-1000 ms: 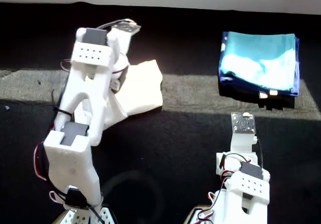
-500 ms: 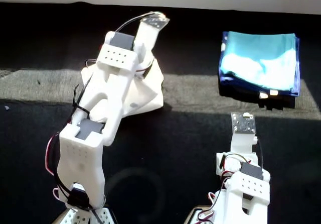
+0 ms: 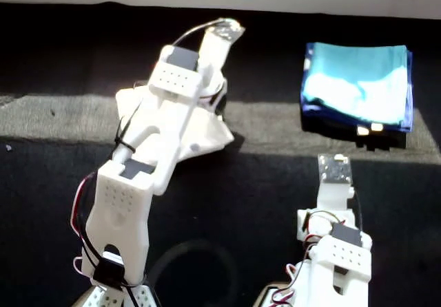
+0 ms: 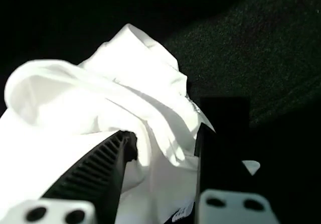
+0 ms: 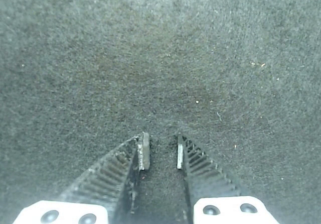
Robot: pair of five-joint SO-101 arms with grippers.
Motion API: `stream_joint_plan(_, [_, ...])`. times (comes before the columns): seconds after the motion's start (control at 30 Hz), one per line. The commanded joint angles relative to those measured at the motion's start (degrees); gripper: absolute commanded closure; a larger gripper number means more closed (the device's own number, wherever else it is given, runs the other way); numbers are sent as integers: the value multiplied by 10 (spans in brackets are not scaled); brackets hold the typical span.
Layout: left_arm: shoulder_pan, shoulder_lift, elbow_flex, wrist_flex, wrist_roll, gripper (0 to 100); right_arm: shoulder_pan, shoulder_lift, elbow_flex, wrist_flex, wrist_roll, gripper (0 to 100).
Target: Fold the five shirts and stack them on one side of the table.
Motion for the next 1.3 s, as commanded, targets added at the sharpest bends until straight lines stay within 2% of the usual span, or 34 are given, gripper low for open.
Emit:
stream_joint_plan(0.0, [-12, -9, -112, 56, 22, 769, 0, -1, 14, -8, 4, 890])
stream_joint_plan(0.1, [-36, -5, -178, 102, 22, 769, 0, -1, 14, -8, 4, 890])
stream_joint_plan(0.27, [-77, -3, -183, 119, 20, 782, 0, -1, 13, -8, 4, 890])
stream_joint_plan(0.3, [-83, -2, -180, 119, 20, 816, 0, -1, 13, -8, 4, 890])
stream_joint_plan(0.4, [-93, 16, -153, 119, 20, 1000, 0, -1, 13, -8, 4, 890])
stream_joint_plan(0.43, [-94, 26, -141, 124, 20, 973, 0, -1, 13, -8, 4, 890])
stream_joint_plan(0.5, [-89, 46, -122, 135, 22, 992, 0, -1, 13, -8, 4, 890])
stream_joint_plan(0.77, [14, 80, -103, 202, 23, 991, 0, -1, 13, -9, 4, 890])
stream_joint_plan(1.03, [102, 38, 5, 207, 23, 991, 0, -1, 13, -11, 4, 890])
stream_joint_plan(1.27, [94, 24, -42, 207, 19, 991, 0, -1, 13, -16, -15, 890])
